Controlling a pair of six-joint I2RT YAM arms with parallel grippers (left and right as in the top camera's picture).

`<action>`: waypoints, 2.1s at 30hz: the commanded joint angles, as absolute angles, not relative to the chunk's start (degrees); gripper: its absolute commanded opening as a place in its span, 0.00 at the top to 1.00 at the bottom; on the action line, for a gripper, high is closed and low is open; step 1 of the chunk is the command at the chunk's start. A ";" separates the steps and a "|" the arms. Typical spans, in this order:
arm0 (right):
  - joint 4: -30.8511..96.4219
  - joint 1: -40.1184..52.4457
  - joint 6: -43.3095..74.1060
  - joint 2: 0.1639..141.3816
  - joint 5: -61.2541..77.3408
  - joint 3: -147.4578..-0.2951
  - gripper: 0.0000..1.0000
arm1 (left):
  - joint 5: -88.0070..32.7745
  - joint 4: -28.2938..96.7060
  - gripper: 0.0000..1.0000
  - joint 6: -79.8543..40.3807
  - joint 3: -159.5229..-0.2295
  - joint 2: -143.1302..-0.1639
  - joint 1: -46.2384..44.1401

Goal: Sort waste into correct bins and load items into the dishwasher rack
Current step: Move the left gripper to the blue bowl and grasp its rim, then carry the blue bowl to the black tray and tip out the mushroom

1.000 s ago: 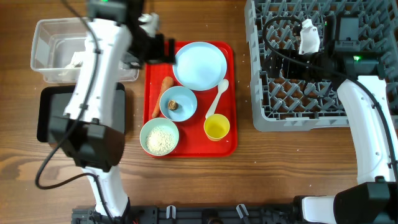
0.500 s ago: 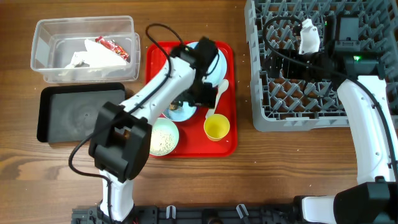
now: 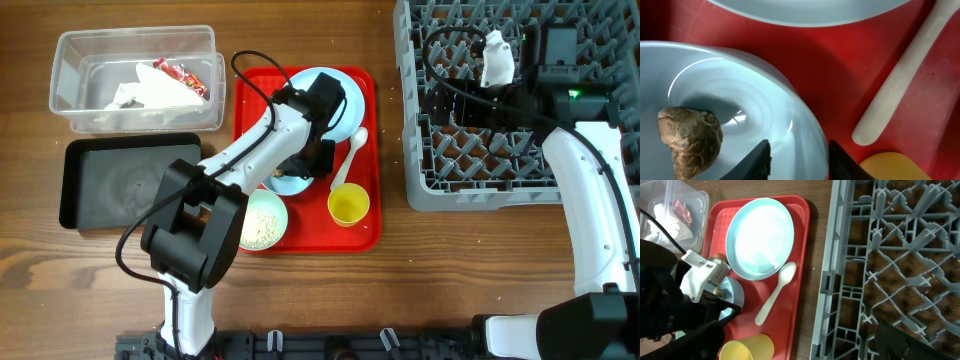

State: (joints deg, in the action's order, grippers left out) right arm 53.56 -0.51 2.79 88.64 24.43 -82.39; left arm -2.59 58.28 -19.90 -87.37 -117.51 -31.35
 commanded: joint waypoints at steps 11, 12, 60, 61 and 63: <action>53.58 -0.16 3.22 89.06 25.39 -83.66 0.00 | -2.09 60.75 0.96 -19.99 -91.64 -116.84 -31.35; 53.56 -0.16 3.20 89.06 25.36 -83.66 0.00 | -2.09 62.04 0.96 -19.99 -94.13 -116.53 -31.33; 53.63 0.16 4.95 89.21 22.48 -83.50 0.00 | -71.88 69.08 0.96 32.45 -78.56 -104.81 46.37; 53.84 0.16 4.95 89.21 22.48 -83.50 0.00 | -72.99 69.06 0.96 33.30 -78.26 -104.81 47.48; 54.08 0.16 4.93 89.21 22.48 -83.50 0.00 | -74.35 68.86 0.96 34.57 -77.62 -104.81 49.30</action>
